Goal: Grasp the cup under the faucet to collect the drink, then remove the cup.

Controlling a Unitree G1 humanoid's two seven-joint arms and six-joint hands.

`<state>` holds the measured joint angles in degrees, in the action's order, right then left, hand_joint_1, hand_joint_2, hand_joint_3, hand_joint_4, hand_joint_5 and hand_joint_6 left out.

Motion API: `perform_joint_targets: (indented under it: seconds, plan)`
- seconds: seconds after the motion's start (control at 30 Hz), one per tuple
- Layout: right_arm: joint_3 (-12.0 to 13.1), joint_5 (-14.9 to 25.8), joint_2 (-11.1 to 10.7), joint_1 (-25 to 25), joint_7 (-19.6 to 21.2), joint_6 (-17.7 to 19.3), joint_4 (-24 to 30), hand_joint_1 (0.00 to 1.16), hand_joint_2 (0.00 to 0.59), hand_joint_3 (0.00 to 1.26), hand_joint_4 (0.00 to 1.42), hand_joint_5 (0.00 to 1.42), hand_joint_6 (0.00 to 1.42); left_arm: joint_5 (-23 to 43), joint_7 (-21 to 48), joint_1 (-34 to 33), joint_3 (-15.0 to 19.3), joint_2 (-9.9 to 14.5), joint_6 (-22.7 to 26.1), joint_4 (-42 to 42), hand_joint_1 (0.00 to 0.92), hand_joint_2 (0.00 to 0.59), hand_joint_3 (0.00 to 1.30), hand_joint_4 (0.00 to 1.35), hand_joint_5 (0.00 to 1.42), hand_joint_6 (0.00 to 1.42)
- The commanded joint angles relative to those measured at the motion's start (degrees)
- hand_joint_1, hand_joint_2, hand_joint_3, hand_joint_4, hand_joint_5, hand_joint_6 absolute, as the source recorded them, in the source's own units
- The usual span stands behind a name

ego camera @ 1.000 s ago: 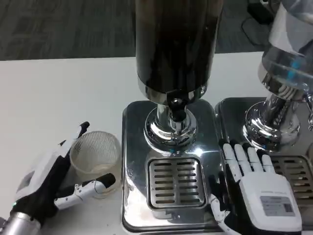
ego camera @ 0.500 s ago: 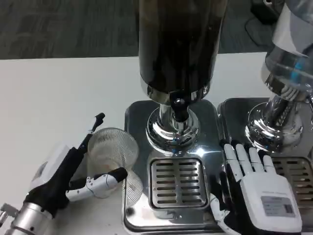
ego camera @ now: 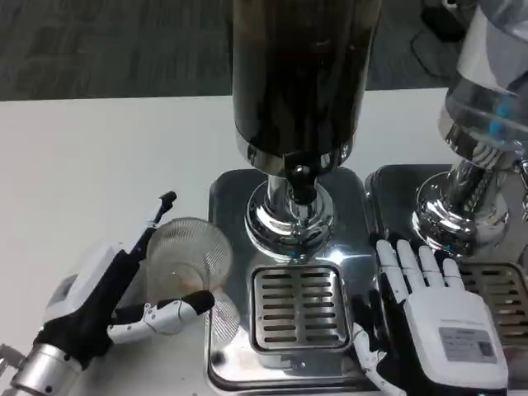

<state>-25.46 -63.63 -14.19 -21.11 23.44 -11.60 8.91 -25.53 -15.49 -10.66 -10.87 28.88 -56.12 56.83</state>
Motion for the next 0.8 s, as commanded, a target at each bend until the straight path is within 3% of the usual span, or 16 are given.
perform_joint_targets:
  seconds: [0.03, 0.2, 0.47, 0.8]
  plan:
    - [0.16, -0.03, -0.55, 0.63, 0.02, 0.41, 0.07, 0.32, 0.542, 0.02, 0.00, 0.00, 0.00, -2.61, -1.05, 2.36, -0.86, 1.61, 2.48, -1.49, 0.340, 0.074, 0.00, 0.00, 0.13, 0.10]
    - [0.42, 0.66, -0.88, 1.11, -0.50, 0.76, -0.24, 0.32, 0.542, 0.03, 0.00, 0.00, 0.00, -3.56, -1.99, 3.53, -0.79, 2.29, 4.42, -3.31, 0.239, 0.070, 0.00, 0.00, 0.12, 0.07]
    - [0.63, 0.93, -1.14, 1.12, -0.60, 0.85, -0.14, 0.31, 0.542, 0.03, 0.00, 0.00, 0.00, -3.44, -1.22, 3.49, -1.54, 2.07, 4.80, -3.63, 0.164, 0.041, 0.00, 0.00, 0.11, 0.06]
    - [0.70, 1.33, -0.77, 0.97, -0.15, 0.51, -0.32, 0.31, 0.542, 0.03, 0.00, 0.00, 0.00, 0.49, 2.23, 0.75, -1.77, -0.53, 3.17, 0.11, 0.192, 0.051, 0.00, 0.00, 0.16, 0.09]
